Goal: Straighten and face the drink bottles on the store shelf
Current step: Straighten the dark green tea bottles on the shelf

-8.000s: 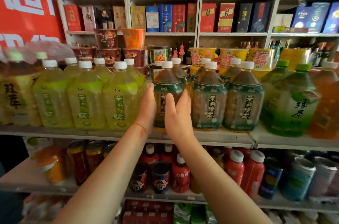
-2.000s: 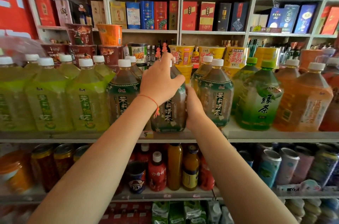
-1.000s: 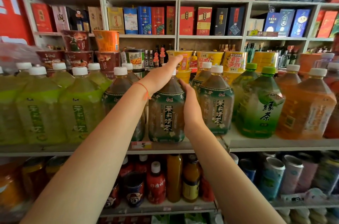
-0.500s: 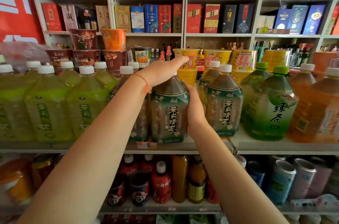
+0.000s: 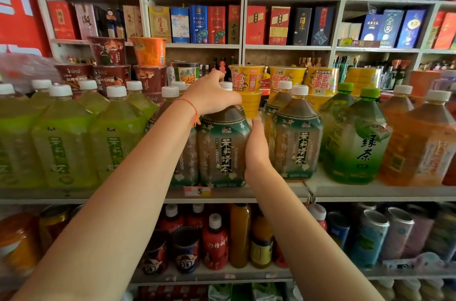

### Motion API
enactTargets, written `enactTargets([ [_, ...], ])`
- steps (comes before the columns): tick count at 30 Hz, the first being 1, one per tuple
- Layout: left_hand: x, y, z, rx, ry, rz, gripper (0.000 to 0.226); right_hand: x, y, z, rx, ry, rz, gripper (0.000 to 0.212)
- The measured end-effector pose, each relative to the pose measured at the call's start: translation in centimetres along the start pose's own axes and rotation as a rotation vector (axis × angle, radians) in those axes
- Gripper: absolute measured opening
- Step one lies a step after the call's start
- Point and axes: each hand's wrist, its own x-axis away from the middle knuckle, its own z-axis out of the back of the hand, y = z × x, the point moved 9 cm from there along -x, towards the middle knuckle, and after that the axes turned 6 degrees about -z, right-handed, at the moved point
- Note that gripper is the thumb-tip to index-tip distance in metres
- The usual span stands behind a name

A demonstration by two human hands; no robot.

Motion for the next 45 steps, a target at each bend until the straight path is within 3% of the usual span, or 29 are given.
enactTargets([
  [4, 0.3, 0.2, 0.3, 0.007, -0.002, -0.022, 0.071, 0.5, -0.2, 0.1, -0.004, 0.067, 0.055, 0.047],
  [12, 0.7, 0.8, 0.4, -0.039, 0.041, -0.044, 0.033, 0.3, -0.2, -0.1, 0.057, 0.010, 0.116, 0.046],
  [15, 0.6, 0.8, 0.6, 0.058, 0.032, -0.039, 0.040, 0.4, -0.2, -0.1, 0.067, -0.037, 0.083, 0.043],
  [18, 0.7, 0.6, 0.1, 0.238, -0.024, 0.054, 0.067, 0.1, -2.4, -0.5, 0.103, -0.100, 0.059, 0.032],
  [20, 1.1, 0.6, 0.1, 0.323, -0.007, 0.094, 0.068, -0.4, -5.2, -1.1, 0.183, -0.114, 0.099, 0.023],
  [23, 2.2, 0.9, 2.4, 0.220, 0.194, -0.008, 0.047, -1.7, -7.7, -2.2, 0.395, -0.123, 0.136, 0.024],
  [28, 7.5, 2.1, 5.8, -0.203, 0.736, -0.382, 0.030, -3.3, -7.8, -3.7, 0.454, -0.230, 0.082, 0.054],
  [31, 9.3, 0.6, 5.1, -0.290, 0.840, -0.417, 0.029, -3.9, -8.3, -4.2, 0.508, -0.250, 0.095, 0.057],
  [34, 9.7, -2.8, 4.3, -0.249, 0.786, -0.260, 0.043, -4.1, -8.5, -4.7, 0.552, -0.269, 0.118, 0.041],
  [37, 9.8, -4.8, 2.8, -0.208, 0.678, -0.250, 0.053, -4.6, -8.4, -5.0, 0.532, -0.318, 0.156, 0.033],
  [45, 10.0, -5.7, 1.9, -0.363, 0.598, -0.206, 0.050, -4.3, -8.4, -5.5, 0.434, -0.330, 0.194, 0.028],
])
